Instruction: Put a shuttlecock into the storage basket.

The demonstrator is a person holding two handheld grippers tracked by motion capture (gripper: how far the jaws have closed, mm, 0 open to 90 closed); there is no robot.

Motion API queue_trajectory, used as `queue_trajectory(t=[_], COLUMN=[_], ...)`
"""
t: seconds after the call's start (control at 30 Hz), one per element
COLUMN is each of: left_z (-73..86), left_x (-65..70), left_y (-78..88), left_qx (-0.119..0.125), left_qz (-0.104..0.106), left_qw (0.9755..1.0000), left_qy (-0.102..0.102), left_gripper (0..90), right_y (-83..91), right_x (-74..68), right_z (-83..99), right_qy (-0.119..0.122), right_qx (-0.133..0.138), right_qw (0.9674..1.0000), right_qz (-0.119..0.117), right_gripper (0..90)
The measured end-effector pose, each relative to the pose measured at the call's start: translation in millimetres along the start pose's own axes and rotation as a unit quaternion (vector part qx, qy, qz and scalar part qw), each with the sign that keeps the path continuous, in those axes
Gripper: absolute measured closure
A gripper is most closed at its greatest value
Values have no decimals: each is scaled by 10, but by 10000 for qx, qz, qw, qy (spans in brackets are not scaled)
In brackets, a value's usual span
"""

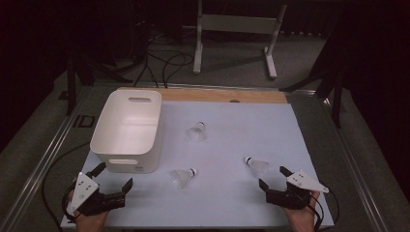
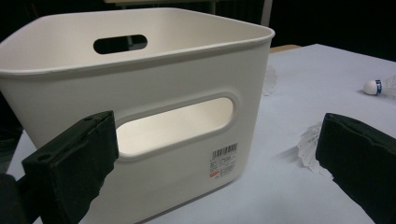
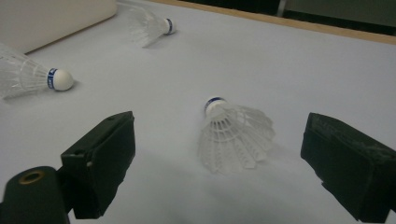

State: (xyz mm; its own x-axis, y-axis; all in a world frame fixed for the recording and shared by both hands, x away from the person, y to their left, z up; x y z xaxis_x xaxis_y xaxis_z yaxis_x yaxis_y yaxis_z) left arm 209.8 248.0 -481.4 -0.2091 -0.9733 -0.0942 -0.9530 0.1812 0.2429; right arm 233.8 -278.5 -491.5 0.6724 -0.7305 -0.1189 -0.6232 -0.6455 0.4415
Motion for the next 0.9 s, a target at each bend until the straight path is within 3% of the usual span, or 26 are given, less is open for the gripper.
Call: queue_trajectory(t=[0.27, 0.77, 0.9], left_z=[-2, -5, -4], left_x=[-19, -11, -11], left_y=[16, 18, 17], left_qx=[87, 100, 94], left_qz=[-105, -131, -142], left_qw=[9999, 9999, 9998], left_qy=[83, 53, 47], left_gripper=[0, 0, 0], right_y=[-133, -333, -394], right_x=[-16, 12, 47], right_z=[-8, 18, 37], right_qy=[-1, -96, -166], right_qx=[-116, -404, -525], right_qw=[9999, 9990, 9983], right_qz=[-72, -154, -172], right_gripper=[100, 139, 209])
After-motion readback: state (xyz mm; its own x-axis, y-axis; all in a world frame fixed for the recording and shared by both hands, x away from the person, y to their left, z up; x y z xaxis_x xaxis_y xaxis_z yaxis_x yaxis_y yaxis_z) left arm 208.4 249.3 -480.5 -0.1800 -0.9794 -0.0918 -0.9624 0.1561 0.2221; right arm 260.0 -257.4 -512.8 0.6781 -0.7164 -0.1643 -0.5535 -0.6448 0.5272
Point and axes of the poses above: each handheld gripper's, and its own axes: y roughly backward along the jaws, z roughly out of its underside, x roughly to its right, the point moved 2 cm from there along -y, roughly forward along the jaws, and after that the axes turned 15 degrees about -z, right-handed, at the moved point
